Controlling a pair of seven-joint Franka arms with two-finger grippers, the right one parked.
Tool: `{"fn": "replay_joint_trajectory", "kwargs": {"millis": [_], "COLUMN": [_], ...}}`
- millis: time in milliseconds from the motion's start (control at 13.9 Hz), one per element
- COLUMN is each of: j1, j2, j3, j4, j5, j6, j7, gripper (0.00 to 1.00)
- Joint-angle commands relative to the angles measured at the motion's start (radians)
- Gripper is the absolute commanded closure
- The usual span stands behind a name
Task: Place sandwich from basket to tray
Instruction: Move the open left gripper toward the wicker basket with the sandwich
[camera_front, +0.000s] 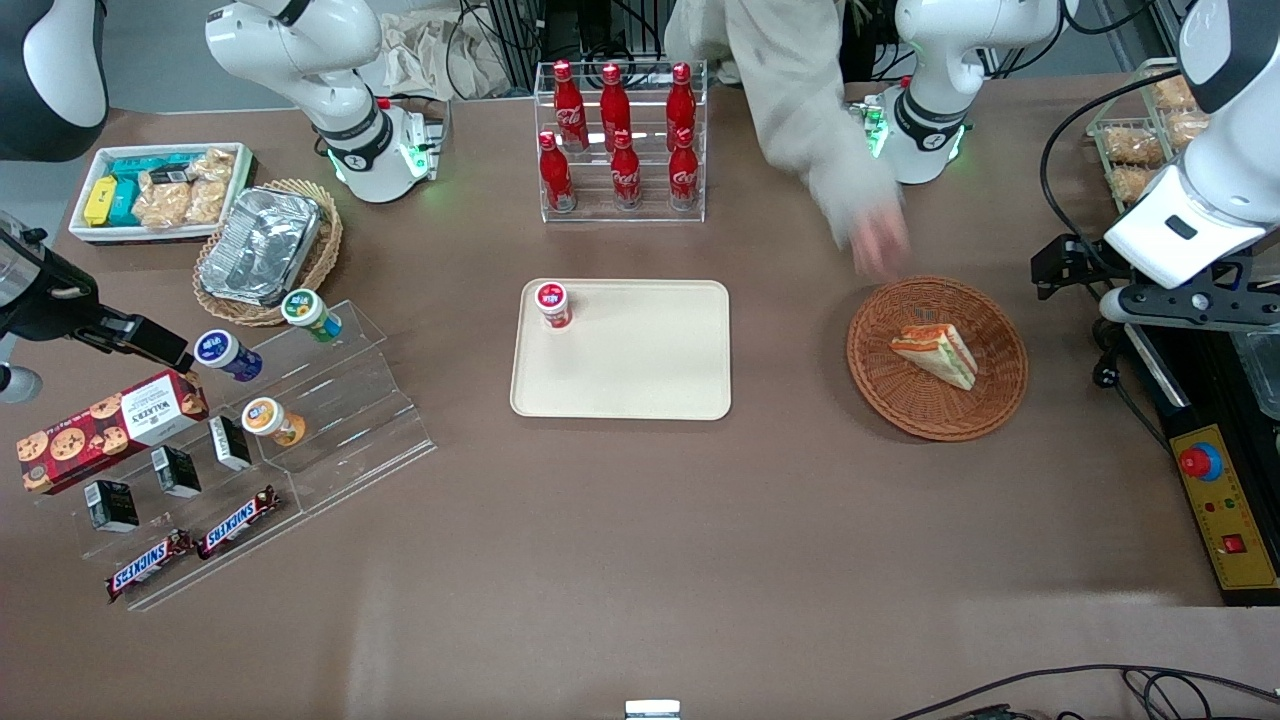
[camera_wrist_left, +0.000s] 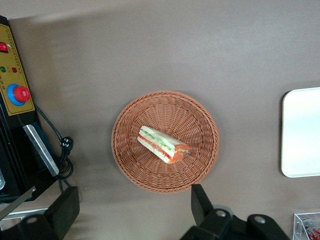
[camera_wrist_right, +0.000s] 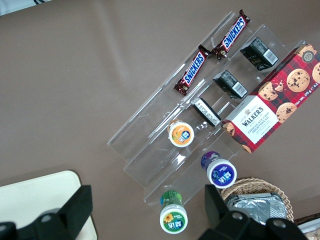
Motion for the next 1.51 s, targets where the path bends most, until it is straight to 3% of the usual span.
{"fn": "replay_joint_trajectory", "kwargs": {"millis": [0,504,648,864,1008,1224,1440], "j1": [0.003,0.003,0.003,0.058,0.058,0.051,0.042], "j2": [0.004,-0.02,-0.088,-0.227,-0.275,-0.291,-0.275], "j3": [-0.002,-0.002,-0.002,0.008,0.011,0.009,0.0], "j4": [0.014,-0.051,-0.169,-0.434,-0.536,-0.584,-0.604], "j5": [-0.006,-0.007,-0.018,-0.136,-0.145,-0.126,-0.06], "j6": [0.004,0.022,0.099,0.303,0.332,0.331,0.334], "j7": [-0.01,-0.013,-0.016,-0.015,-0.028,-0.238,-0.505], "gripper": [0.01,0.01,0.0,0.01,0.01,0.01,0.01]}}
